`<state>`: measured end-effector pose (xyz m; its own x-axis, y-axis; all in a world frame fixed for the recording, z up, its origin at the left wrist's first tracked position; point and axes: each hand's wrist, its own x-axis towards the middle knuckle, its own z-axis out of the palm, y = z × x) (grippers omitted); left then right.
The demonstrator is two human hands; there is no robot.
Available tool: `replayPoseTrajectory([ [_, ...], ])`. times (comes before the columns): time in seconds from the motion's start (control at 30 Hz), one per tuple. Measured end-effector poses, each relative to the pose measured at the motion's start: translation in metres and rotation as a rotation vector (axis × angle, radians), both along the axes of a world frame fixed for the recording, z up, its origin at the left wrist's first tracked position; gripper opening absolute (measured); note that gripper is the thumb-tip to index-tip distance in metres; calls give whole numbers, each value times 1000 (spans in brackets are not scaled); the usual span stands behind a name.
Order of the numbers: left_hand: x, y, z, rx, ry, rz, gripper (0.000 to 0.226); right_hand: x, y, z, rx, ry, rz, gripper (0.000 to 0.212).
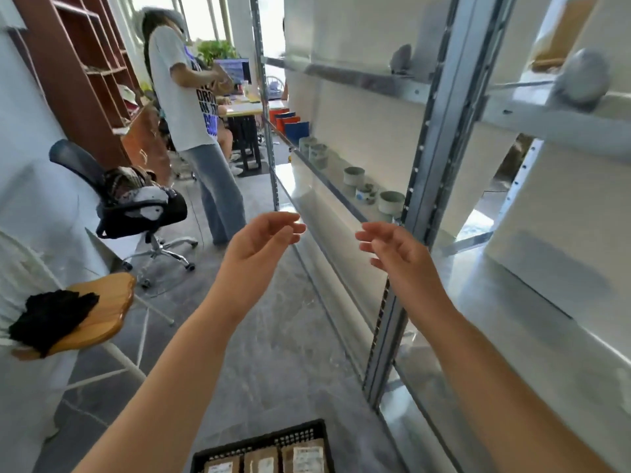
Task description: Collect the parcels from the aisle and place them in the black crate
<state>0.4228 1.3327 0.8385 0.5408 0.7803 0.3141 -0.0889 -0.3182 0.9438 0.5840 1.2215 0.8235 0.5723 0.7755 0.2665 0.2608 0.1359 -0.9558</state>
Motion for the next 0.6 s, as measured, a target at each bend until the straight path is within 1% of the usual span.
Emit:
replayPoseTrajectory([
  [0.13,10,1,22,51,-62,-162,24,-6,-9,27,58,-44,-126,26],
  [0.23,8,7,30,140,-79,-255,21,-19,-18,41,127,-53,-222,27],
  [0.3,7,11,34,184,-100,-318,20,-29,-25,43,138,-72,-294,28],
  [0.4,13,13,36,182,-130,-396,21,-40,-35,42,134,-63,-423,30],
  [0.5,31,9,31,136,-140,-518,24,-47,-53,40,121,-71,-572,29],
  [0.6,53,-15,24,112,-140,-657,26,-56,-83,37,133,-63,-713,30],
])
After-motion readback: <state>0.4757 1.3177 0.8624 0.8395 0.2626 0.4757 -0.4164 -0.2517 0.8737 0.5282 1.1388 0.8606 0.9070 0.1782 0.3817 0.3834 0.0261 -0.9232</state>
